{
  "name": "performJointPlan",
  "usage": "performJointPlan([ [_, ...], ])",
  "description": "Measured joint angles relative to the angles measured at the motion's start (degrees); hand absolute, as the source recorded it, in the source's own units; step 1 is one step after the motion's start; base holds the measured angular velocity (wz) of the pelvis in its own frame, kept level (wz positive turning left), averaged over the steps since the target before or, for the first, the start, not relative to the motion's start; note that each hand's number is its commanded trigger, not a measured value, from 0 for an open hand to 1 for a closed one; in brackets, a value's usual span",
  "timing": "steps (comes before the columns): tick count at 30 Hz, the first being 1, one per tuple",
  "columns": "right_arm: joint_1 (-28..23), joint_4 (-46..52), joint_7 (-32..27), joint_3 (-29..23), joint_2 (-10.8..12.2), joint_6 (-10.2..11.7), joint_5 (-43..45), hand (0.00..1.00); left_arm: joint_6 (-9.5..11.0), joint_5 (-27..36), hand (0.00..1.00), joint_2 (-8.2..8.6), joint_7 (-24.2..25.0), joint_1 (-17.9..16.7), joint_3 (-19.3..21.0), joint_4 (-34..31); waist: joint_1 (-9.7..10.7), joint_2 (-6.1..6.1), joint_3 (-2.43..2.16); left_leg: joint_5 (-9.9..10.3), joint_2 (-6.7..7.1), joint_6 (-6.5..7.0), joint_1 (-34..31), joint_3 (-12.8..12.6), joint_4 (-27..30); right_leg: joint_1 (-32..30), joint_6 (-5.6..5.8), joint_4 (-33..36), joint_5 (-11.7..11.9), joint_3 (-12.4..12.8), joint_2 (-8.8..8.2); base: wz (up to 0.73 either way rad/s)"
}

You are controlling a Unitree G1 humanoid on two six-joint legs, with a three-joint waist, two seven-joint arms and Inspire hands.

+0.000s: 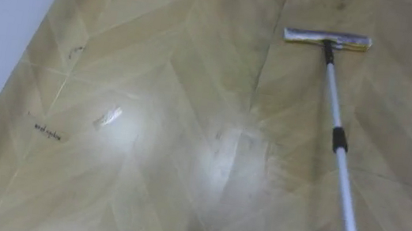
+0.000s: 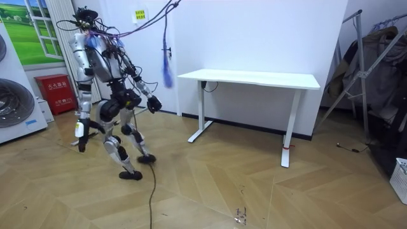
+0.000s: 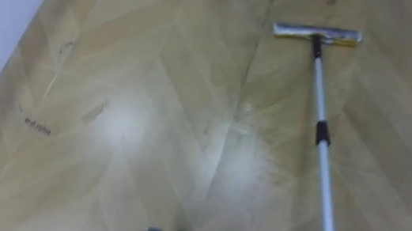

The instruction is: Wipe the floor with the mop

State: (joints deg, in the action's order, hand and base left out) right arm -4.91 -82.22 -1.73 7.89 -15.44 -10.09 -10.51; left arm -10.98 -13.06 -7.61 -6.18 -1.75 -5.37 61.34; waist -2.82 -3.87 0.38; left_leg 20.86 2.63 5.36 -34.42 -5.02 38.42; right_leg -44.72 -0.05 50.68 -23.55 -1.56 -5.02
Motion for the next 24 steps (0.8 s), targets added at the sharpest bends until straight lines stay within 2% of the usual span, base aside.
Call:
performJointPlan([
  [1,-0.47,0.14,0.17,-0.08,1.06,-0.12,0.77,1.0,-0.32,0.04,0.0,0.01,0.02,-0.24,-0.27,0.03,0.2,-0.12,0.09,1.15,-0.76,-1.01,1.75,0.02,-0.43,-0.58,-0.18,-7.62,3.87,0.11,0.0,-0.18],
  [2,-0.71,0.16,0.41,-0.1,1.31,-0.25,1.21,1.0,-0.57,0.02,0.0,0.19,0.02,-0.51,-0.33,0.09,0.45,-0.4,0.25,1.92,-1.14,-1.58,2.81,0.31,-0.31,-0.93,-0.19,-9.33,6.95,-0.2,0.03,-0.19],
  [3,-1.08,0.19,0.82,-0.08,1.54,-0.63,1.87,1.0,-0.98,0.1,0.0,0.58,0.12,-1.69,-0.45,0.05,0.88,-0.53,-0.09,3.42,-2.1,-2.78,4.25,0.49,0.17,0.31,-1.25,-10.09,9.36,-1.68,0.08,-0.25],
  [4,-0.73,0.23,0.75,-0.09,1.56,-1.12,2.88,1.0,-1.36,0.44,0.0,0.9,0.27,-2.42,-0.48,0.22,0.91,-1.22,-0.27,4.89,-2.96,-4.43,5.54,1.07,1.66,1.94,-2.67,-9.46,9.24,-3.66,0.59,-0.23],
  [5,-0.58,0.37,0.58,-0.1,1.79,-1.33,3.3,1.0,-1.72,0.9,0.0,0.92,0.32,-2.32,-0.43,0.54,1.04,-1.36,-0.25,5.2,-3.24,-4.85,5.97,1.93,2.58,2.65,-3.47,-8.73,9.05,-3.87,1.13,-0.08],
  [6,0.13,0.74,0.34,-0.48,2.1,-2.1,4.07,1.0,-2.33,1.74,0.0,0.89,0.31,-2.21,-0.11,0.85,1.2,-1.3,-0.21,5.31,-3.4,-5.09,6.26,3.62,5.15,3.83,-4.43,-6.84,6.9,-4.56,1.33,0.12],
  [7,2.02,0.27,0.1,-0.47,1.97,-2.72,4.26,1.0,-2.3,2.44,0.0,0.93,0.31,-2.18,0.01,0.86,1.2,-1.2,-0.12,5.03,-3.98,-5.58,5.81,4.01,8.87,4.76,-5.2,-5.25,4.77,-4.97,1.67,0.14],
  [8,3.34,-0.33,-0.15,-0.37,1.84,-2.86,4.38,1.0,-2.28,2.62,0.0,0.92,0.31,-2.18,0.0,0.84,1.2,-1.06,-0.04,4.61,-4.16,-6.26,5.3,4.25,11.14,5.08,-5.49,-4.41,3.75,-4.98,1.84,0.04],
  [9,6.5,-0.9,-0.36,-0.25,1.27,-3.61,4.83,1.0,-2.29,3.25,0.0,0.96,0.28,-2.18,-0.03,0.82,0.99,-0.82,0.16,3.27,-4.38,-7.28,4.02,4.95,15.28,5.59,-6.15,-2.92,2.19,-5.03,2.16,0.0],
  [10,10.0,-1.52,-0.93,-0.1,0.4,-4.1,4.97,1.0,-2.29,3.71,0.0,1.0,0.22,-2.11,-0.08,0.81,0.8,-0.54,0.35,2.82,-4.28,-7.66,2.45,5.4,18.2,6.11,-6.62,-1.93,0.99,-4.9,2.51,0.0],
  [11,11.82,-1.53,-1.24,-0.12,-0.01,-4.32,5.01,1.0,-2.29,3.78,0.0,1.0,0.17,-1.97,-0.05,0.78,0.6,-0.28,0.54,2.94,-4.09,-7.53,1.4,5.37,19.09,6.3,-6.8,-1.62,0.5,-4.81,2.68,-0.07],
  [12,15.07,-1.28,-1.95,0.02,-0.66,-4.27,4.69,1.0,-2.32,4.03,0.0,0.9,0.01,-1.64,-0.02,0.56,-0.3,0.24,0.93,3.1,-4.01,-7.47,-1.08,5.24,19.18,6.62,-7.21,-1.61,0.03,-4.73,3.12,-0.16],
  [13,18.09,-0.82,-2.37,0.53,-0.89,-4.16,3.77,1.0,-2.31,4.02,0.0,0.71,-0.04,-1.22,0.06,0.17,-1.66,1.02,1.44,3.06,-3.55,-7.43,-3.92,5.08,17.55,6.95,-7.54,-1.79,-0.21,-4.54,3.42,-0.13],
  [14,20.76,-0.59,-2.48,0.86,-1.31,-3.96,2.89,1.0,-2.31,4.77,0.0,0.48,-0.18,-0.98,0.02,-0.46,-2.19,1.52,1.77,2.87,-2.53,-7.6,-6.49,5.17,14.29,7.26,-7.55,-1.89,-0.59,-4.47,3.4,-0.04],
  [15,22.01,-0.6,-2.49,1.22,-1.36,-3.76,2.01,1.0,-2.27,5.45,0.0,0.36,-0.4,-1.01,0.0,-0.67,-2.51,1.83,1.97,2.63,-2.13,-7.97,-7.62,5.18,12.18,7.52,-7.57,-1.97,-0.84,-4.52,3.41,0.1],
  [16,23.63,0.07,-2.35,1.32,-1.27,-3.53,0.86,1.0,-2.25,6.81,0.0,0.15,-0.57,-1.07,0.11,-0.73,-2.94,2.33,2.07,0.86,-1.51,-7.96,-9.66,4.64,7.61,8.1,-7.45,-2.03,-1.58,-4.6,3.42,0.09],
  [17,24.27,0.45,-2.32,1.31,-1.21,-3.39,0.29,1.0,-2.27,7.06,0.0,0.16,-0.56,-1.06,0.17,-0.68,-3.2,2.46,2.16,-1.24,-1.1,-6.92,-10.54,4.34,5.99,8.54,-7.26,-1.99,-2.18,-4.66,3.38,0.09],
  [19,24.36,1.63,-1.39,1.32,-1.13,-3.03,-2.03,1.0,-2.26,7.56,0.0,0.14,-0.2,-1.52,0.29,-0.72,-4.02,2.47,2.1,-7.69,-0.71,-4.52,-11.63,3.18,3.11,11.55,-6.16,-2.12,-4.52,-4.65,3.14,0.1],
  [20,24.09,1.63,-1.02,1.32,-1.12,-3.02,-2.62,1.0,-2.27,7.58,0.0,0.1,0.16,-1.73,0.34,-0.71,-4.02,2.42,2.07,-8.47,-0.69,-3.94,-11.4,2.93,3.01,12.37,-5.81,-2.15,-5.16,-4.65,3.0,0.13],
  [21,22.94,1.66,-0.22,1.45,-1.18,-3.01,-3.27,1.0,-2.27,7.58,0.0,0.0,0.98,-1.89,0.36,-0.68,-3.97,2.61,1.89,-8.88,-0.5,-2.38,-10.53,1.9,3.47,13.7,-5.0,-2.07,-6.55,-4.63,2.31,0.22],
  [22,21.3,1.71,0.62,1.45,-1.59,-2.85,-3.78,1.0,-2.26,7.71,0.0,0.04,1.87,-1.68,0.4,-0.55,-3.64,2.87,1.68,-8.13,0.35,-1.02,-9.78,1.04,3.83,14.28,-3.98,-1.67,-7.35,-4.21,1.26,0.23],
  [23,20.33,1.61,1.05,1.41,-1.91,-2.52,-3.92,1.0,-2.27,7.74,0.0,0.12,2.28,-1.3,0.46,-0.61,-3.64,2.87,1.66,-7.51,0.71,-0.52,-9.58,0.69,4.04,14.37,-3.79,-1.11,-7.44,-3.78,0.94,0.25],
  [24,18.0,1.25,1.68,1.51,-2.72,-1.73,-3.95,1.0,-2.04,7.25,0.0,0.26,3.09,-0.58,0.83,-0.44,-3.62,2.87,1.65,-6.27,1.75,0.32,-8.84,0.33,4.68,14.11,-3.22,1.68,-7.18,-3.05,-0.05,0.2],
])
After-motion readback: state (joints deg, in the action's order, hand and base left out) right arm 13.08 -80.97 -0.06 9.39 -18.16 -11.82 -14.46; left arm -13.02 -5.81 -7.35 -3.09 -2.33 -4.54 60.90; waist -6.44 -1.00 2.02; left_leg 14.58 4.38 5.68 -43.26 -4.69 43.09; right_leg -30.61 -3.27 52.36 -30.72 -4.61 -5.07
